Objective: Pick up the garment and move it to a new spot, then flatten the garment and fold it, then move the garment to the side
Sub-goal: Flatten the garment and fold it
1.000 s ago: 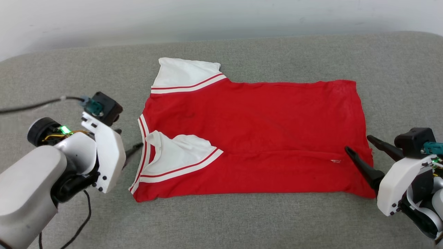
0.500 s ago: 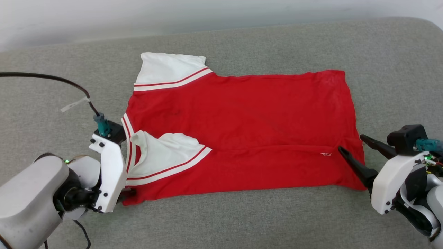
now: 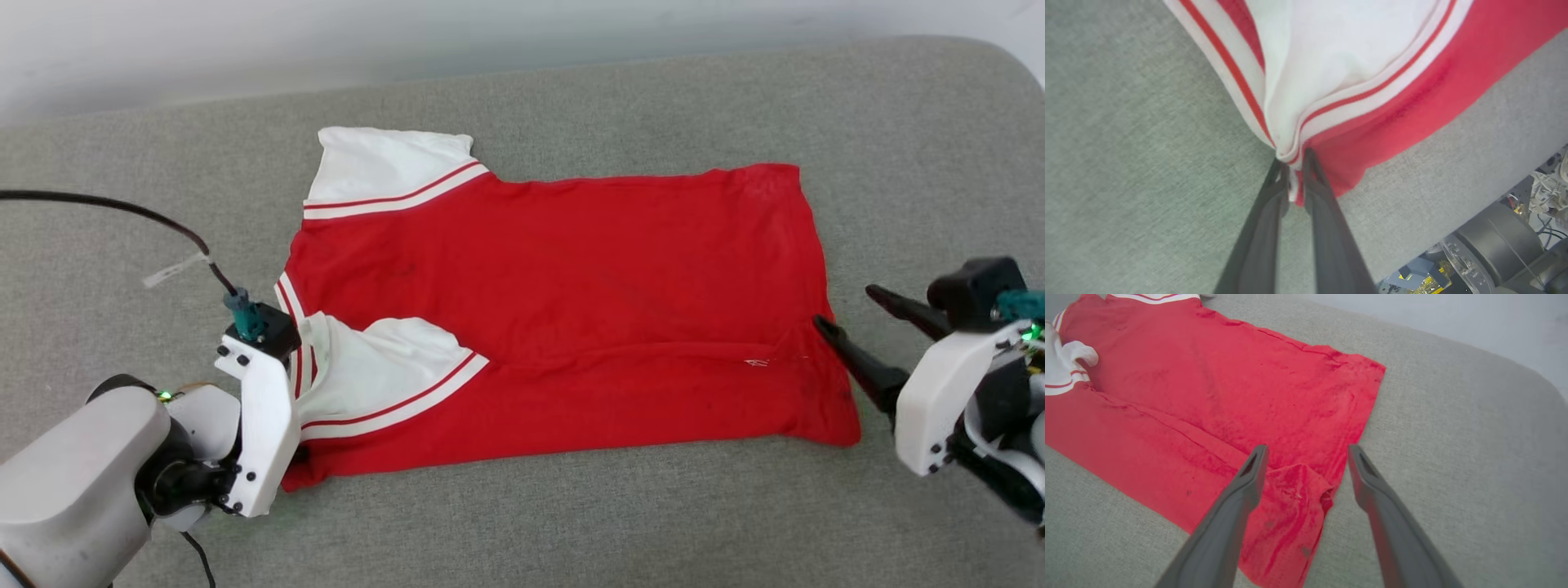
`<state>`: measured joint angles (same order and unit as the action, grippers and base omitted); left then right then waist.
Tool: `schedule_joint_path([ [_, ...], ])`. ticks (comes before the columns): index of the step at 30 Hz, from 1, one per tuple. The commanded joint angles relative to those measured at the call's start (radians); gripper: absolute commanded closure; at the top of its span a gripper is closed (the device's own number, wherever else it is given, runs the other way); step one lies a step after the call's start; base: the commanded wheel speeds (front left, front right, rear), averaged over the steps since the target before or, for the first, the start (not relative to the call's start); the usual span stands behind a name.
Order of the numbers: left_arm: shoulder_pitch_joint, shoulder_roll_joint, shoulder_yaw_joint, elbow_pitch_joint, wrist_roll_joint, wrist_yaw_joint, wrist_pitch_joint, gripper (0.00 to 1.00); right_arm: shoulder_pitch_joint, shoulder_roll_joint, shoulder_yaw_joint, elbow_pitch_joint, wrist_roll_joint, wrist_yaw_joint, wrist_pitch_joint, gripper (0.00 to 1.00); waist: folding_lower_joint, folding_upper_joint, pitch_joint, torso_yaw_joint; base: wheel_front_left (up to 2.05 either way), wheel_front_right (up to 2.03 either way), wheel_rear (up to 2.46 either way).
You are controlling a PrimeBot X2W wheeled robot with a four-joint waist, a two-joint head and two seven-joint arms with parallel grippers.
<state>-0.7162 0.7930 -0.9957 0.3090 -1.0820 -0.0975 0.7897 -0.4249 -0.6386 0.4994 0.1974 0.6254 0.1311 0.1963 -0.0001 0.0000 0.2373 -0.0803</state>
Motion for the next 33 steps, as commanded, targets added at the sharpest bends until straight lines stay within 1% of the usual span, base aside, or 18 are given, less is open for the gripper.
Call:
schedule_joint_path([
  [1, 0.021, -0.005, -0.010, -0.001, 0.006, -0.006, -0.007, 1.00, -0.016, -0.016, 0.010, -0.008, 0.003, -0.001, 0.015, 0.00, 0.0001, 0.0000, -0.010, -0.002, 0.00, 0.00, 0.00],
  [6, 0.002, 0.035, -0.012, -0.058, 0.036, -0.016, -0.038, 1.00, -0.085, -0.120, 0.070, -0.053, 0.044, -0.001, 0.166, 0.00, 0.0001, 0.0000, -0.033, 0.003, 0.00, 0.00, 0.00],
  [10, -0.001, 0.053, -0.015, -0.106, 0.046, -0.020, -0.046, 1.00, -0.130, -0.200, 0.141, -0.082, 0.126, -0.001, 0.354, 0.00, 0.0001, 0.0000, -0.041, 0.011, 0.00, 0.00, 0.00],
  [12, -0.003, 0.056, -0.013, -0.125, 0.048, -0.019, -0.051, 1.00, -0.160, -0.225, 0.164, -0.086, 0.166, -0.001, 0.436, 0.00, 0.0001, 0.0000, -0.039, 0.016, 0.00, 0.00, 0.00],
  [15, -0.010, 0.056, -0.011, -0.148, 0.056, -0.010, -0.056, 1.00, -0.181, -0.240, 0.210, -0.073, 0.219, -0.001, 0.561, 0.00, 0.0001, 0.0000, -0.031, 0.025, 0.00, 0.00, 0.00],
  [19, -0.020, 0.051, -0.010, -0.171, 0.068, 0.000, -0.059, 1.00, -0.209, -0.207, 0.224, -0.027, 0.285, -0.001, 0.652, 0.00, 0.0001, 0.0000, -0.009, 0.037, 0.00, 0.00, 0.00],
  [22, -0.032, 0.047, -0.010, -0.185, 0.078, 0.001, -0.059, 1.00, -0.221, -0.179, 0.231, 0.026, 0.295, -0.001, 0.672, 0.00, 0.0001, 0.0000, 0.009, 0.046, 0.00, 0.00, 0.00],
  [28, -0.045, 0.046, -0.007, -0.195, 0.089, 0.005, -0.065, 1.00, -0.194, -0.087, 0.238, 0.173, 0.300, -0.001, 0.636, 0.00, 0.0001, 0.0000, 0.040, 0.061, 0.00, 0.00, 0.00],
  [31, -0.041, 0.045, -0.010, -0.193, 0.092, 0.006, -0.069, 1.00, -0.156, -0.039, 0.273, 0.222, 0.304, 0.000, 0.615, 0.00, 0.0001, 0.0000, 0.047, 0.066, 0.00, 0.00, 0.00],
  [33, -0.038, 0.045, -0.013, -0.191, 0.093, 0.006, -0.071, 1.00, -0.131, -0.018, 0.307, 0.238, 0.308, 0.001, 0.613, 0.00, 0.0001, 0.0000, 0.050, 0.068, 0.00, 0.00, 0.00],
])
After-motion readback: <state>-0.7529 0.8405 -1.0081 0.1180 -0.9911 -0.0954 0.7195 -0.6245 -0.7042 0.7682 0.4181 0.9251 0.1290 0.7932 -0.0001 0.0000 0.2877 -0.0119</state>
